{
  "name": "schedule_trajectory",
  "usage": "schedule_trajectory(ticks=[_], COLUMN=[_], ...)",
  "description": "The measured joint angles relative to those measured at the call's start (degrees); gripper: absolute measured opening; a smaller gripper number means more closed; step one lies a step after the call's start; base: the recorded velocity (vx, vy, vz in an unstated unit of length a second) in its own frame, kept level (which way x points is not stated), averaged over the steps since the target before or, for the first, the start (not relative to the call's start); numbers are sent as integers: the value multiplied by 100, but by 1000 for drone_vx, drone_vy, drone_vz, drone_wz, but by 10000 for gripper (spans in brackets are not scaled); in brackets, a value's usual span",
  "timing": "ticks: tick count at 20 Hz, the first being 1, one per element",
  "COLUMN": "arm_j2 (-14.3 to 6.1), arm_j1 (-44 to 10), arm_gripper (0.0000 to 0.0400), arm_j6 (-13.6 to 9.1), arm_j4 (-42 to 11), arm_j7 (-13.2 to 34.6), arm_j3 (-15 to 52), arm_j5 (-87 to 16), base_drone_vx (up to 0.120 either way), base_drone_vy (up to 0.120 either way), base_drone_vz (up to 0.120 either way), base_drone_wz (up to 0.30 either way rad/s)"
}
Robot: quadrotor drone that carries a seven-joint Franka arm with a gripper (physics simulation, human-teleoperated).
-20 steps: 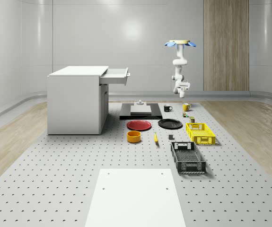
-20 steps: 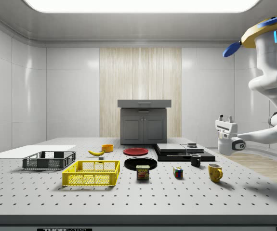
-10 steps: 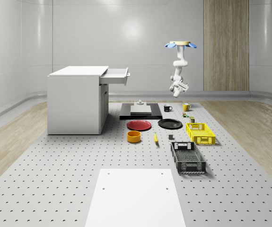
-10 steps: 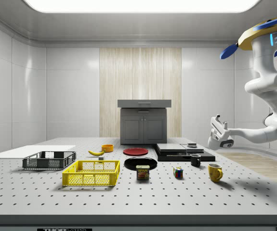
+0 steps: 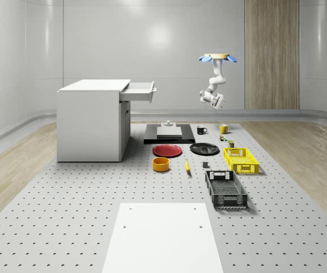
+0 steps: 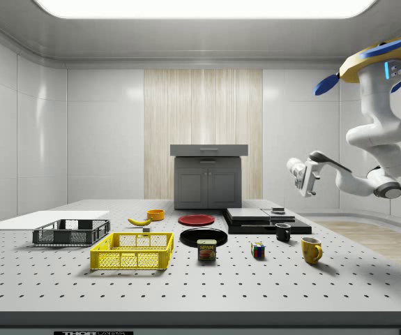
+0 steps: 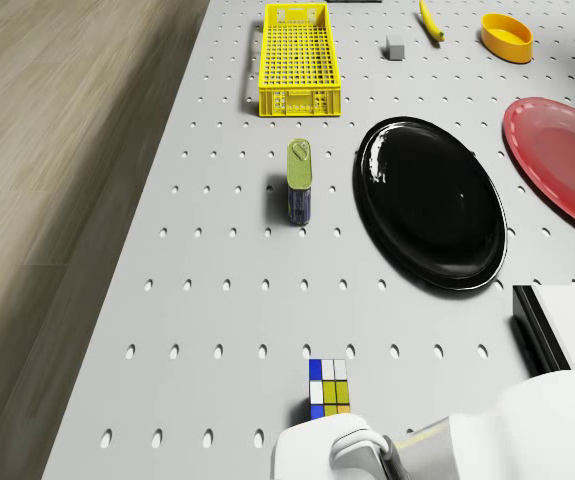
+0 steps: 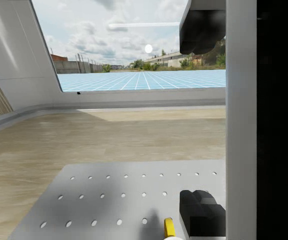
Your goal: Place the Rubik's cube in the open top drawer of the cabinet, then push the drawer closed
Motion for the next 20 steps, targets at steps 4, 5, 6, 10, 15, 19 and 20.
schedule_trajectory(ticks=[4, 5, 6, 10, 15, 19, 20], arm_j2=[-300, -371, -439, -682, -920, -1075, -1111], arm_j1=[-1230, -1505, -1756, -2505, -3006, -3215, -3252], arm_gripper=[400, 400, 400, 400, 400, 400, 400], arm_j6=[-528, -658, -775, -1108, -1261, -1259, -1249], arm_j4=[-803, -912, -995, -1168, -1229, -1239, -1239], arm_j7=[944, 1134, 1303, 1795, 2128, 2276, 2304], arm_j3=[860, 1014, 1148, 1520, 1764, 1875, 1897], arm_j5=[-1652, -1914, -2126, -2624, -2821, -2841, -2836], base_drone_vx=[120, 0, 120, 120, 120, 120, 120], base_drone_vy=[0, 0, 0, 0, 0, -70, -120], base_drone_vz=[-120, -120, -120, -120, -120, -120, -120], base_drone_wz=[0, 0, 0, 0, 0, 0, 0])
